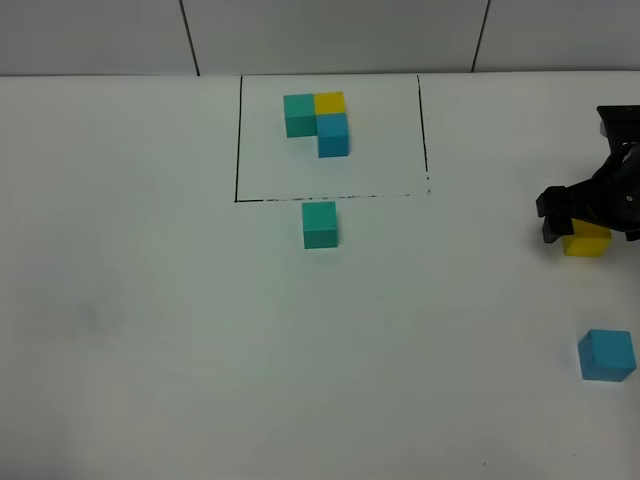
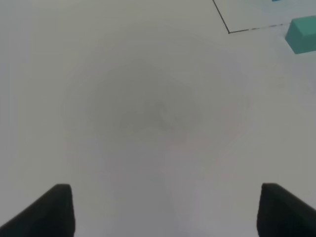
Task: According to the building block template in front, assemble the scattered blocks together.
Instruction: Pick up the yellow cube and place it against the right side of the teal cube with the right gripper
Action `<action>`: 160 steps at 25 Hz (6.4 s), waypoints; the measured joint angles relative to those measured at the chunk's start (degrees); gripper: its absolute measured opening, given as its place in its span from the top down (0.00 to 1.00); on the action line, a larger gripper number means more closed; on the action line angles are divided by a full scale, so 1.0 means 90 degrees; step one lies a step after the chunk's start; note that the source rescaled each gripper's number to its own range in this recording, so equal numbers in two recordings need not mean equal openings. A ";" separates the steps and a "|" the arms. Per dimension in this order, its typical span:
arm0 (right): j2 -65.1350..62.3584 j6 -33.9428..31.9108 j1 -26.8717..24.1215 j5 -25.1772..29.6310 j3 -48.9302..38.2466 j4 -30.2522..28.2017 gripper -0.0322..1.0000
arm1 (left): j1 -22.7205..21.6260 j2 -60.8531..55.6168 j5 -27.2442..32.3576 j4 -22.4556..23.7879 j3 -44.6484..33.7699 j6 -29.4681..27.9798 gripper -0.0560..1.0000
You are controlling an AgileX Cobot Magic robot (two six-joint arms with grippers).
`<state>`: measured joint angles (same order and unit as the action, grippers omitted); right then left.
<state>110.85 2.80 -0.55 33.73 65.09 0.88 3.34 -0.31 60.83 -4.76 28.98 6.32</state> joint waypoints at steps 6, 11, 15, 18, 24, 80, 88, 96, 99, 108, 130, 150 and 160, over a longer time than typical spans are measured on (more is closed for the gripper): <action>0.0059 -0.0005 -0.0011 -0.0140 0.0000 0.0000 0.32 | 0.0000 0.0000 0.0000 0.0000 0.0000 0.0000 0.23; 0.0059 -0.0005 -0.0011 -0.0154 0.0000 -0.0006 0.49 | 0.0000 0.0000 0.0000 0.0000 0.0000 0.0000 0.23; 0.0059 -0.0005 -0.0011 -0.0170 0.0000 -0.0013 0.62 | 0.0000 0.0000 0.0000 0.0000 0.0000 0.0000 0.23; 0.0059 -0.0005 -0.0011 -0.0170 0.0000 -0.0013 0.65 | 0.0000 0.0000 0.0000 0.0000 0.0000 0.0000 0.23; 0.0259 -0.0005 -0.0023 -0.0127 0.0000 -0.0013 0.66 | 0.0000 0.0000 0.0000 0.0000 0.0000 0.0000 0.23; 0.2660 0.6631 0.3264 0.3193 0.4975 -0.0097 0.96 | 0.0000 0.0000 0.0000 0.0000 0.0000 0.0000 0.23; 0.3047 0.6658 0.3264 0.3187 0.5151 -0.0003 0.96 | 0.0000 0.0000 0.0000 0.0000 0.0000 0.0000 0.23; 0.3076 0.6667 0.3258 0.3223 0.5178 0.0056 0.96 | 0.0000 0.0000 0.0000 0.0000 0.0000 0.0000 0.23; 0.3076 0.6667 0.3258 0.3188 0.5178 0.0121 0.96 | 0.0000 0.0000 0.0000 0.0000 0.0000 0.0000 0.23; 0.3081 0.6667 0.3258 0.3122 0.5178 0.0228 0.96 | 0.0000 0.0000 0.0000 0.0000 0.0000 0.0000 0.23; 0.3176 0.6443 0.3269 0.3018 0.5245 0.0474 0.96 | 0.0000 0.0000 0.0000 0.0000 0.0000 0.0000 0.24; 0.3176 0.6658 0.3312 0.3057 0.5245 0.0334 0.96 | 0.0000 0.0000 0.0000 0.0000 0.0000 0.0000 0.23; 0.3176 0.6676 0.3317 0.3051 0.5245 0.0314 0.96 | 0.0000 0.0000 0.0000 0.0000 0.0000 0.0000 0.23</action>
<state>139.44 62.88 29.30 61.18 112.29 3.71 3.34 -0.31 60.83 -4.76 28.98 6.32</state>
